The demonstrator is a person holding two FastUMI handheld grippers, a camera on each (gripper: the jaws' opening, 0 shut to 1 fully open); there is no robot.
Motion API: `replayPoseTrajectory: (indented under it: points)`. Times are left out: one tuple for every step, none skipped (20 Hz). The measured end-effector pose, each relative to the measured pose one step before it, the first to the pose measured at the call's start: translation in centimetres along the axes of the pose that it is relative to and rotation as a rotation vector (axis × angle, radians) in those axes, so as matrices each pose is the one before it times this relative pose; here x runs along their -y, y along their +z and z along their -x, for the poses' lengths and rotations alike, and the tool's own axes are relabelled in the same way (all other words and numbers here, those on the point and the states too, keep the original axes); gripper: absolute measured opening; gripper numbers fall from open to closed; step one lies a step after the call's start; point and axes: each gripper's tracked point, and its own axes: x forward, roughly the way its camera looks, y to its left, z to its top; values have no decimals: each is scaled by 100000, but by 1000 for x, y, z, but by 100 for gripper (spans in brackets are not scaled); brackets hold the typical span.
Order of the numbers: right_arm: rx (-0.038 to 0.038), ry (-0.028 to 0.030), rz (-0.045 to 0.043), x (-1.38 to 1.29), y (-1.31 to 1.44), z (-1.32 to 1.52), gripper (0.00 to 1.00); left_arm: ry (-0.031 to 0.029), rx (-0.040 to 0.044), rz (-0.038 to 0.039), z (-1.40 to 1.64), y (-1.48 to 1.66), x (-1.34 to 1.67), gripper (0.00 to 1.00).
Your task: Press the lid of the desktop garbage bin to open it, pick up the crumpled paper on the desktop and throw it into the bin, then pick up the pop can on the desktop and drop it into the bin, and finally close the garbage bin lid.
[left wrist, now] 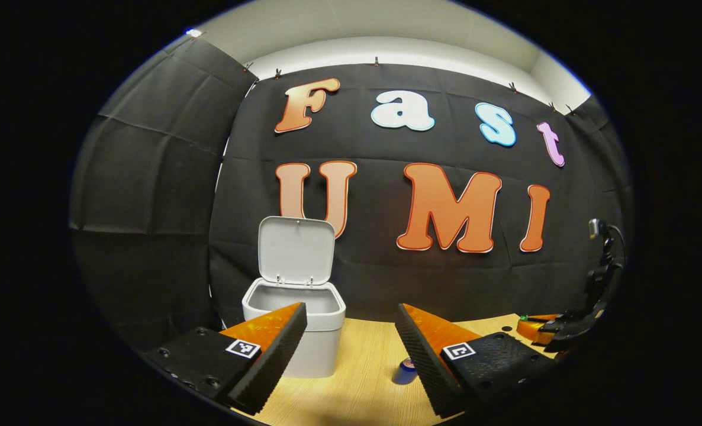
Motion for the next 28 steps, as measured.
replayPoseTrajectory:
  points:
    - [1359,121,604,-159,871,262,13,498,255,342,-7,-65,-257,96]
    - [1881,988,512,-463,912,144,13,492,134,381,8,-28,-224,95]
    - [1415,907,335,-535,939,-21,13,436,141,547,205,-34,-275,96]
    - [993,1382,-279,-605,507,-115,13,532,180,468,-59,-4,-334,95]
    - [1210,1368,-240,-699,676,-184,13,570,74,418,114,-33,-326,96]
    - [922,1665,384,-849,624,-381,13,763,331,133,18,34,-388,95]
    - [1616,1648,652,-915,716,-373,13,960,397,-59,8,66,-519,96]
    - [1381,2305,771,-1218,705,-456,13,1073,457,-152,57,126,-586,96]
    - [1427,2300,643,-1225,678,-496,13,1041,432,-62,155,-13,-594,96]
    - [494,3067,-60,-1405,321,-550,13,1011,415,53,95,134,-578,96]
    - [871,2561,-297,-1474,575,-609,13,1086,157,21,59,-10,-597,96]
    - [602,2839,-371,-1359,407,-781,13,1398,239,-114,179,76,-672,96]
    - [815,2352,46,-1324,500,-827,13,1309,215,-20,101,-46,-826,95]
    - [1062,2463,-81,-1321,554,-810,13,1403,230,-66,108,102,-808,96]
    - [1041,1909,37,-1202,300,-1134,13,1445,69,-64,3,-80,-612,96]
    - [292,2409,87,-1344,204,-852,13,1388,-112,-86,75,-51,-745,96]
    - [608,1170,228,-979,188,-1085,13,1288,-90,5,47,-48,-864,96]
    - [284,1582,-59,-1052,230,-1033,13,1407,-297,46,66,-201,-794,96]
    - [549,1286,-66,-1065,90,-1228,13,1269,-301,77,38,-127,-718,96]
    - [-125,1308,531,-1020,152,-1172,13,1293,-438,48,-43,-245,-746,95]
    - [22,1286,187,-974,26,-1265,13,1289,-584,120,-128,-166,-694,96]
    - [-322,1116,271,-939,-68,-1340,13,1057,-551,233,-179,-350,-611,96]
    - [-1022,854,-188,-832,-393,-1307,13,1153,-720,223,-159,-239,-639,95]
    - [-1095,950,-325,-794,-398,-1145,13,810,-363,136,-177,-201,-480,96]
    - [-1020,657,-894,-551,-508,-1045,13,899,-504,9,-235,-146,-500,95]
    - [-1191,697,-620,-671,-318,-940,13,385,-432,136,-191,-127,-325,94]
    - [-12,446,-250,-540,-145,-944,13,590,-556,115,-384,-192,-299,94]
    - [-1233,860,274,-661,-398,-833,13,259,-173,118,-414,-191,-317,94]
